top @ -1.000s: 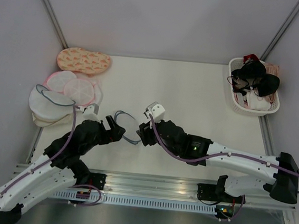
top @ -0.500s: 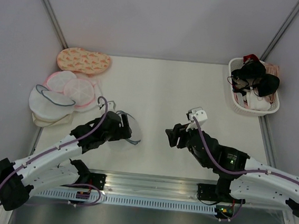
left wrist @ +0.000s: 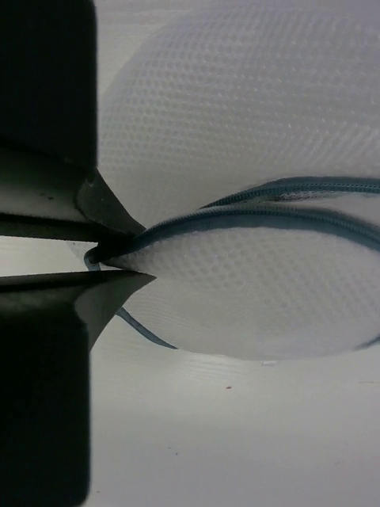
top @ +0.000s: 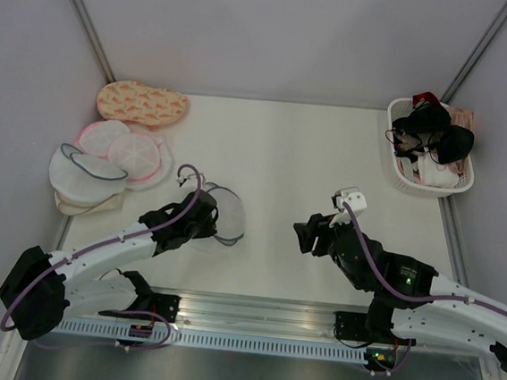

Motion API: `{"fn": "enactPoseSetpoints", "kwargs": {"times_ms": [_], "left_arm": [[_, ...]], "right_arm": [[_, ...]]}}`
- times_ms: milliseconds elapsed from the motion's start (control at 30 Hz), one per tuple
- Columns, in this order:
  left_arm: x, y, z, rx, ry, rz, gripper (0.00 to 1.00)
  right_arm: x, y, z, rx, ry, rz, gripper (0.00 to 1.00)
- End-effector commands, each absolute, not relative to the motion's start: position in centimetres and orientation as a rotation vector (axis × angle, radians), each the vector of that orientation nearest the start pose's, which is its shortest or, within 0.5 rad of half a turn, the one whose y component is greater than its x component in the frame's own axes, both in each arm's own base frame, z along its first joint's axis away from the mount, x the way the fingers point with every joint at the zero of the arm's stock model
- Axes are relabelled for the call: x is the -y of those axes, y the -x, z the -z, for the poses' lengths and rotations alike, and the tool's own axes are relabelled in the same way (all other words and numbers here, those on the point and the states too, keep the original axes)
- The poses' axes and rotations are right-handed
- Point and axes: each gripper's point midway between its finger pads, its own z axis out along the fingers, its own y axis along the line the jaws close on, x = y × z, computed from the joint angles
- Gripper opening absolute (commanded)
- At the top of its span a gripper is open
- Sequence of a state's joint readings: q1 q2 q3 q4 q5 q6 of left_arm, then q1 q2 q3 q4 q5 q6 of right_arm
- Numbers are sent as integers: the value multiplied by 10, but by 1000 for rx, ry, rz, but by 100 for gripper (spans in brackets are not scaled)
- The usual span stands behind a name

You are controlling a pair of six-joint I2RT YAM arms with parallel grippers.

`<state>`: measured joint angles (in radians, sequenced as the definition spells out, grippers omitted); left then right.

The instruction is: Unzip the laundry bag and remove the bra

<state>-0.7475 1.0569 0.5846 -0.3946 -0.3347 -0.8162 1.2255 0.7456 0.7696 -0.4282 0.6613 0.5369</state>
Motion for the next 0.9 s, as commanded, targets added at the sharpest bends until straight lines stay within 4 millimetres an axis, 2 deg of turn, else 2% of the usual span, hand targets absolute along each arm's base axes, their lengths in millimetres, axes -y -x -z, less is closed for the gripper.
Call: {"fn": "enactPoseSetpoints", "kwargs": {"times_ms": [0, 67, 200, 233, 300, 333, 367, 400, 433, 500, 533, 567, 600, 633, 667, 700, 733, 767, 800, 833, 867], "left_arm": [[160, -240, -89, -2314, 286, 274, 18], [157, -245, -85, -2305, 316, 256, 2], [166, -272, -86, -2244, 361, 308, 2], [174, -288, -90, -2202, 379, 362, 2], [169, -313, -87, -2204, 472, 479, 2], [175, -339, -107, -2103, 523, 607, 2], [168, -359, -98, -2119, 575, 666, 2], [167, -374, -102, -2094, 599, 712, 2], [167, -405, -100, -2089, 623, 777, 2], [167, -438, -97, -2076, 645, 847, 2], [156, -458, -97, -2047, 687, 878, 2], [161, -488, -127, -1959, 640, 977, 2], [161, -504, -93, -1993, 670, 1008, 2], [159, -520, -98, -1947, 687, 1081, 2], [157, -548, -121, -1861, 635, 1154, 2], [155, -561, -95, -1877, 660, 1175, 2], [148, -575, -91, -1859, 690, 1200, 2], [146, -595, -106, -1806, 673, 1210, 2], [142, -606, -107, -1777, 670, 1212, 2], [132, -616, -85, -1782, 726, 1209, 2], [127, -630, -97, -1733, 719, 1226, 2]], "right_arm": [[-203, -177, -244, -1892, 175, -535, 62], [-202, -176, -243, -1893, 173, -534, 62], [-201, -176, -244, -1895, 178, -528, 61], [-200, -176, -243, -1900, 186, -518, 62], [-200, -175, -245, -1898, 189, -518, 62], [-199, -175, -244, -1903, 196, -512, 61], [-199, -175, -244, -1904, 194, -509, 61], [-197, -175, -244, -1907, 195, -504, 61], [-195, -175, -242, -1910, 196, -494, 61], [-194, -174, -242, -1911, 200, -490, 61], [-191, -175, -239, -1917, 200, -473, 61], [-190, -175, -238, -1921, 195, -467, 61], [-189, -174, -237, -1926, 193, -466, 61], [-190, -174, -237, -1925, 191, -468, 61], [-190, -174, -232, -1936, 200, -456, 61], [-190, -174, -230, -1941, 203, -450, 61], [-190, -175, -227, -1946, 204, -438, 61], [-190, -175, -223, -1957, 211, -422, 61], [-191, -176, -222, -1962, 214, -417, 61], [-192, -176, -221, -1965, 214, -416, 61], [-194, -176, -219, -1973, 221, -413, 61]]}}
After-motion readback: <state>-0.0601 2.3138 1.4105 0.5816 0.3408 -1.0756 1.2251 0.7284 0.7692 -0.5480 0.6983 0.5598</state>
